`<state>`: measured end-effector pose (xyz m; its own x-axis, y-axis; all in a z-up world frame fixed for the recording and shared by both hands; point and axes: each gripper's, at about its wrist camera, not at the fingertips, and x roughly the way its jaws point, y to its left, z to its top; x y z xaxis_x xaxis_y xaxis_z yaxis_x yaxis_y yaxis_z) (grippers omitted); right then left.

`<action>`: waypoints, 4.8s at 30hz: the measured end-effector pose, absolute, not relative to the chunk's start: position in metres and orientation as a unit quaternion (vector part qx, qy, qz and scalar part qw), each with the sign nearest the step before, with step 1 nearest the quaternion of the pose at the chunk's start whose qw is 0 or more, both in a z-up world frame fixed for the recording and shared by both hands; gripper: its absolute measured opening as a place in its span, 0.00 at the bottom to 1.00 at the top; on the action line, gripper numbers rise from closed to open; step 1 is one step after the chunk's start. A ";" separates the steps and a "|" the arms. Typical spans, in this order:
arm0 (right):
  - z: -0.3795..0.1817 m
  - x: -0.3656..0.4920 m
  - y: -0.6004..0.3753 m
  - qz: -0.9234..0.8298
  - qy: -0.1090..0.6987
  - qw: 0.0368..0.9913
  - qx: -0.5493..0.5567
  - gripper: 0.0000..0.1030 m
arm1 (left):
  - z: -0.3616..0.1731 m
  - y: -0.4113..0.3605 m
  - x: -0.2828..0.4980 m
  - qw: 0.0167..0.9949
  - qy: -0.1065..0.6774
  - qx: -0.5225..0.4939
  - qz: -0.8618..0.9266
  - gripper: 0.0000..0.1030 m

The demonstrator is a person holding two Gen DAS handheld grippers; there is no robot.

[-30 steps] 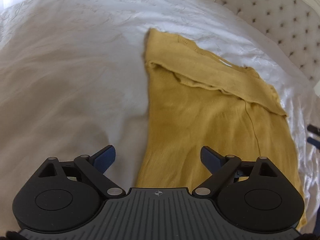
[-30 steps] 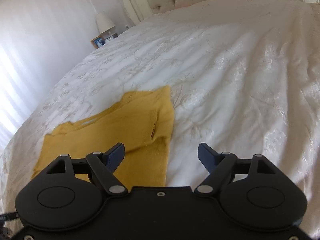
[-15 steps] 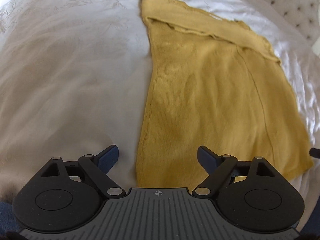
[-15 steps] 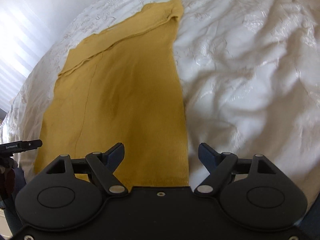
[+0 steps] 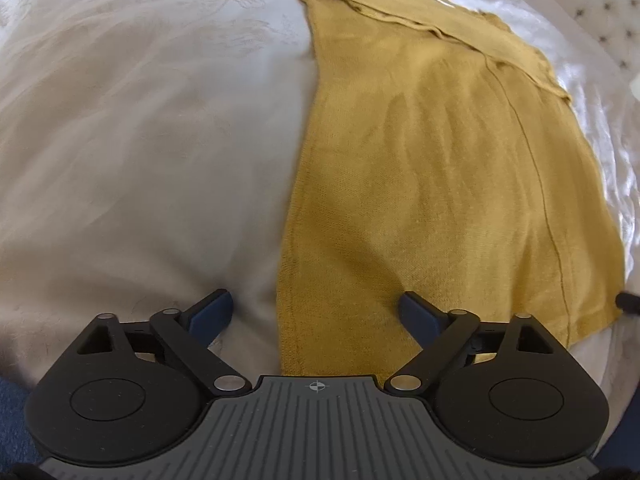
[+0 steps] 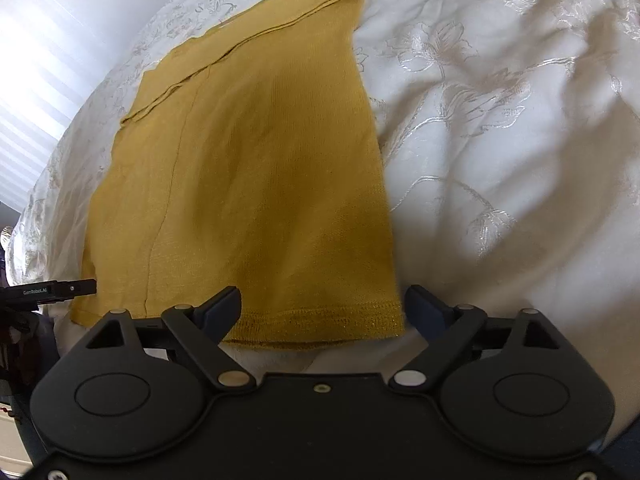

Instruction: Fold small clothes

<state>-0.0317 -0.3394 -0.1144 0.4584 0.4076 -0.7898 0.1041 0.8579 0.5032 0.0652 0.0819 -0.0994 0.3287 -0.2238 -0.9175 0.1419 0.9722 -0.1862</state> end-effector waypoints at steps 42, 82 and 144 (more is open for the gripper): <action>-0.054 -0.032 -0.371 0.122 0.326 0.844 0.409 0.17 | 0.001 0.102 0.070 0.881 0.394 -0.198 -0.172 0.05; -0.062 0.153 -0.341 0.146 0.332 0.917 0.165 0.13 | -0.035 0.122 0.197 0.906 0.380 -0.106 -0.153 0.31; -0.115 0.306 -0.359 -0.017 0.379 0.918 0.114 0.41 | -0.075 0.043 0.367 0.908 0.410 -0.002 -0.083 0.30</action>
<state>0.3063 -0.3594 -0.1153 0.7117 0.0553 -0.7003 0.1182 0.9732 0.1970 0.3666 0.0428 -0.0752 0.6506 -0.1527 -0.7439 0.1488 0.9862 -0.0723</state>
